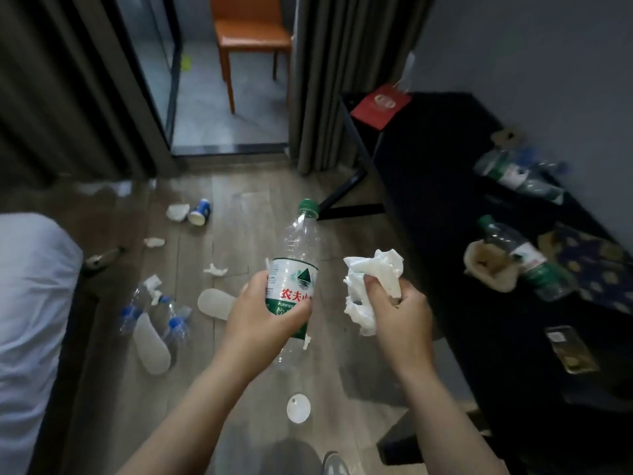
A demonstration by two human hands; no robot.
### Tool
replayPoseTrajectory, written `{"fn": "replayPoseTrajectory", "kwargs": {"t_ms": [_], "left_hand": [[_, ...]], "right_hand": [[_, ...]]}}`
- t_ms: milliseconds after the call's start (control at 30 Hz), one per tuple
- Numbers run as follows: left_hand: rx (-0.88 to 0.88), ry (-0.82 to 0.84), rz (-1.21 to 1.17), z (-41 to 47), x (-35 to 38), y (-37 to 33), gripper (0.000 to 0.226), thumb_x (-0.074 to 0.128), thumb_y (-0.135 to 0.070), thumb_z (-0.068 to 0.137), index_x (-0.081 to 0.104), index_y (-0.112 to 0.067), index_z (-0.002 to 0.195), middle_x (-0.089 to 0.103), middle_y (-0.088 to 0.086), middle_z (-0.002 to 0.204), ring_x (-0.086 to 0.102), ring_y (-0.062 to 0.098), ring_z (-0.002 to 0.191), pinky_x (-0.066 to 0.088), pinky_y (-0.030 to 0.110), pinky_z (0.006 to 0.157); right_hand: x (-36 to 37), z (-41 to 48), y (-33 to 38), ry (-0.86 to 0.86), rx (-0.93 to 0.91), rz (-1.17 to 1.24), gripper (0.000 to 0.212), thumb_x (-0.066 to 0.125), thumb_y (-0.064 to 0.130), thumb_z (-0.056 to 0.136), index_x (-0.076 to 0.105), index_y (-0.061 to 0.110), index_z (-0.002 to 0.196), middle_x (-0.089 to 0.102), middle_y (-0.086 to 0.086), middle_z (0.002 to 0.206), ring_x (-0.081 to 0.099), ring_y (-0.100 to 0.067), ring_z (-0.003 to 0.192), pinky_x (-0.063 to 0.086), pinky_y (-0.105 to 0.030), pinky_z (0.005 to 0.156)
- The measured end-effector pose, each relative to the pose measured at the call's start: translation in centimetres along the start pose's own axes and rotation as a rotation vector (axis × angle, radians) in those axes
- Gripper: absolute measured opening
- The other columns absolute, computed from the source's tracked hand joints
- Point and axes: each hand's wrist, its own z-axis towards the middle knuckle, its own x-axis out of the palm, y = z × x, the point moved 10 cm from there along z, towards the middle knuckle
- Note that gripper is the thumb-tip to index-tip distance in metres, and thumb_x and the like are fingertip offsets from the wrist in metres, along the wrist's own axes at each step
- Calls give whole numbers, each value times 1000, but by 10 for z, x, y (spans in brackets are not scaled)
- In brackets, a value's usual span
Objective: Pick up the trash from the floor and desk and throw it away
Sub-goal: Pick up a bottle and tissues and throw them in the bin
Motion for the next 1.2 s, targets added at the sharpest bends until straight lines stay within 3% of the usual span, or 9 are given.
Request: {"fn": "replayPoseTrajectory", "kwargs": {"t_ms": [267,400,500,600,667,800,967,1067,1200], "left_hand": [[390,261,-28,-90,10,-182,29,71,-45,63,53,-45,85,66,-7,87,64,4,75,57,33,67],[535,479,-28,-165,41,-227,37,67,-57,58,53,-48,91,65,-10,88,64,0,72,55,23,56],[621,662,-70,-233,78,-251,30,72,-46,65,53,-45,89,67,-15,82,64,-3,69,46,10,47],[741,857,-60,-326,119,-265,25,72,-38,69,53,-46,83,63,-29,81,61,-8,71,42,5,49],[800,993,-47,-394,140,-266,28,73,-34,70,53,-50,82,62,-29,83,60,-7,72,43,6,50],[883,1207,3,-525,168,-252,31,75,-32,70,53,-50,83,65,-11,84,61,0,72,49,19,56],[931,1492,48,-689,173,-212,32,68,-46,61,52,-42,88,63,-9,94,62,6,82,53,33,72],[974,1619,34,-779,158,-185,31,69,-45,61,52,-43,87,64,-8,92,62,6,81,52,32,69],[1017,1794,44,-880,133,-139,32,74,-41,66,53,-42,89,63,-9,92,60,0,77,47,24,62]], "right_hand": [[-172,-118,117,-441,-121,94,15,62,35,89,70,24,84,69,8,70,64,-3,66,45,-22,60],[-247,-225,123,-714,-80,105,14,61,40,88,70,30,82,70,9,75,65,-6,68,50,-29,60],[-307,-320,116,-942,-42,75,12,62,38,89,69,34,81,70,12,72,63,-1,62,45,-24,57],[-358,-428,103,-1185,23,58,13,64,35,89,68,27,80,70,6,71,64,-10,65,50,-30,59],[-381,-505,99,-1340,45,-3,18,64,35,88,65,22,75,65,11,63,56,-4,58,46,-21,55],[-397,-655,84,-1577,143,-41,24,62,35,88,62,17,71,54,14,54,46,-1,52,39,-19,52],[-377,-837,75,-1844,274,-41,16,59,33,85,64,26,72,52,18,52,47,1,47,38,-9,43],[-351,-940,81,-1989,393,-91,22,58,42,81,61,26,66,54,12,54,49,-4,50,41,-18,50],[-304,-1051,90,-2157,501,-109,24,58,39,87,66,19,77,68,-8,75,64,-20,64,49,-35,59]]}}
